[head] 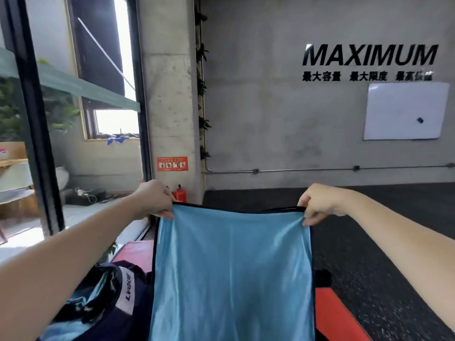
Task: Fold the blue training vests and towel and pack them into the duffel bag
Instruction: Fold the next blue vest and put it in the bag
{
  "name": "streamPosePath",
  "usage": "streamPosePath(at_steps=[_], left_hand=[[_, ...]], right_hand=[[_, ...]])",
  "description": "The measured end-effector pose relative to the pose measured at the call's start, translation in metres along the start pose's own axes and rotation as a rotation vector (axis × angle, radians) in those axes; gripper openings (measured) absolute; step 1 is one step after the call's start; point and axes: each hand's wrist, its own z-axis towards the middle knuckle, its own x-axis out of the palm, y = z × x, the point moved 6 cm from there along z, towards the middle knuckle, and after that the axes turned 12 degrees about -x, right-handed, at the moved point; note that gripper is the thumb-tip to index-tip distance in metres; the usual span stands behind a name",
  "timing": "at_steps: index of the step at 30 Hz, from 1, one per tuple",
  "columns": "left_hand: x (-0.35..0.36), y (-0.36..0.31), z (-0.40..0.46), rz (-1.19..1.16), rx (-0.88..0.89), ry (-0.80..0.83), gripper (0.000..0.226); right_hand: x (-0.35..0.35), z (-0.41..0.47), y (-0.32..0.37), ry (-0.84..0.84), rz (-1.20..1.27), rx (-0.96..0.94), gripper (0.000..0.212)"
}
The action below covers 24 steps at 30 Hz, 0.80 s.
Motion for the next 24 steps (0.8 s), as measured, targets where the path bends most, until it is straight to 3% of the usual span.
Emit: streamPosePath(at_steps=[4,7,11,14,18,24], left_hand=[[0.05,0.022,0.034,-0.103,-0.088,0.165,0.011],[0.073,0.032,0.063,-0.114,-0.077,0.145,0.015],[0.086,0.024,0.096,-0.123,-0.041,-0.021,0.015],[0.073,-0.003,0.118,-0.03,0.071,-0.199,0.027],[0.032,-0.048,0.136,-0.077,0.201,-0.328,0.003],[-0.051,-0.109,0.105,-0.216,0.35,-0.641,0.016]], right_hand=[[0.037,0.04,-0.04,0.015,0.009,0.014,0.025],[0.047,0.068,-0.06,-0.099,-0.051,-0.018,0.016],[0.046,0.106,-0.068,-0.336,-0.102,-0.087,0.013],[0.028,0.133,-0.057,-0.464,-0.178,-0.155,0.019],[-0.02,0.141,-0.015,-0.603,-0.257,-0.272,0.018],[-0.089,0.108,0.052,-0.839,-0.151,-0.516,0.015]])
